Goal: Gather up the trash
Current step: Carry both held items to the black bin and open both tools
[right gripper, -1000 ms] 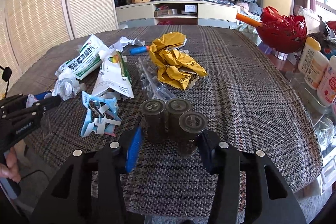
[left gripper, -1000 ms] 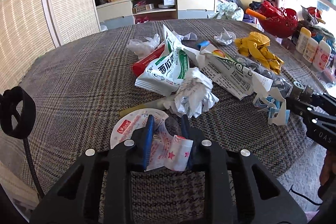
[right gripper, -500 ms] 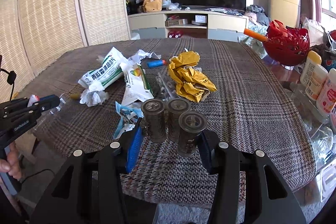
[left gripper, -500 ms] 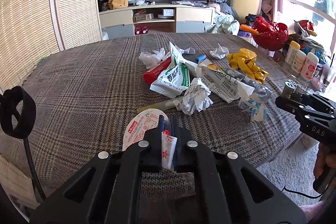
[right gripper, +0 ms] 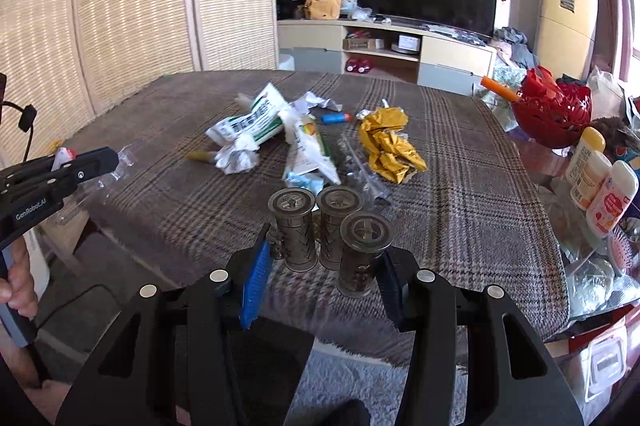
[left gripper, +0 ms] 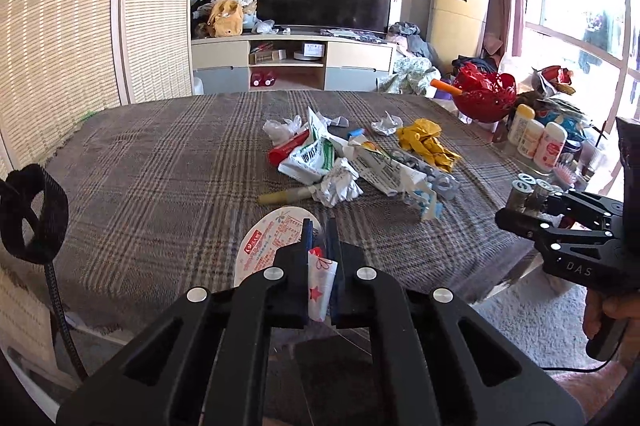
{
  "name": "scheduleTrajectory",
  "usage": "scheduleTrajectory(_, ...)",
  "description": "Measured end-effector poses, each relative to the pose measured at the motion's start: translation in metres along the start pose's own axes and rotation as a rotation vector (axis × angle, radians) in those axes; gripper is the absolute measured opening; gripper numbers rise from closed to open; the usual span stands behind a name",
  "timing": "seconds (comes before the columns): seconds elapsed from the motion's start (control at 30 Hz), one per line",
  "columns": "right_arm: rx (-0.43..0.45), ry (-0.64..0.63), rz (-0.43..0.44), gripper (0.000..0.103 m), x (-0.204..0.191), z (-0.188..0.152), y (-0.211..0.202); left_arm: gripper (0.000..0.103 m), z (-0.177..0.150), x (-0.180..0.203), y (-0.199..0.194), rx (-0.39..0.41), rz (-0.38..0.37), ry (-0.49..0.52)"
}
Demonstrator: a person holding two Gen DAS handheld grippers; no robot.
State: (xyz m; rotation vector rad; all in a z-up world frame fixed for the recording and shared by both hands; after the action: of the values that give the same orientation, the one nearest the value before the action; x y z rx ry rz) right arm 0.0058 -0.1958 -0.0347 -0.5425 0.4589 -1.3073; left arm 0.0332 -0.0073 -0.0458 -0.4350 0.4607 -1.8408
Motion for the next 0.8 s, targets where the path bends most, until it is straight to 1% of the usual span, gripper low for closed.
scheduleTrajectory(0.07,-0.026,-0.022,0.024,0.049,-0.005,-0.006,-0.003,0.005,-0.007,0.002,-0.006,-0.008,-0.005,-0.003)
scheduleTrajectory(0.13,-0.047,-0.046,0.030,0.049,-0.009,-0.010,-0.004,0.005,-0.016,0.005,-0.010,-0.023,-0.005,0.000)
scheduleTrajectory(0.23,-0.098,-0.057,0.060,0.049,-0.012,-0.019,0.000,0.005,-0.031,0.010,-0.012,-0.062,-0.022,-0.003)
scheduleTrajectory(0.33,-0.169,-0.056,0.125,0.049,-0.013,-0.027,0.008,0.005,-0.045,0.013,-0.005,-0.118,-0.035,-0.003)
scheduleTrajectory(0.43,-0.212,-0.073,0.152,0.049,-0.016,-0.035,0.017,0.005,-0.060,0.015,0.002,-0.171,-0.054,-0.011)
scheduleTrajectory(0.57,-0.263,-0.082,0.181,0.049,-0.018,-0.045,0.031,0.005,-0.079,0.019,0.018,-0.245,-0.086,-0.017)
scheduleTrajectory(0.63,-0.286,-0.088,0.180,0.049,-0.018,-0.050,0.041,0.005,-0.089,0.022,0.029,-0.287,-0.100,-0.018)
scheduleTrajectory(0.7,-0.307,-0.084,0.180,0.049,-0.018,-0.058,0.051,0.005,-0.099,0.024,0.044,-0.327,-0.101,-0.018)
scheduleTrajectory(0.8,-0.345,-0.067,0.204,0.049,-0.019,-0.070,0.066,0.005,-0.112,0.025,0.065,-0.380,-0.096,-0.025)
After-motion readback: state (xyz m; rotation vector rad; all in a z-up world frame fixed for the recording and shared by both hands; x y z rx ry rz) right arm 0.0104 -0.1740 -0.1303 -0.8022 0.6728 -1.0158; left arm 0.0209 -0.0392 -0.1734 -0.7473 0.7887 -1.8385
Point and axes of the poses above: each gripper's, at about its wrist camera, not at the fingertips, and y roughly the way its jaws point, x to its right, z to its top, the point moved 1 cm from there along y, roughly the way its jaws point, and after that the axes turned 3 degrees about x, right-handed, at the moved point
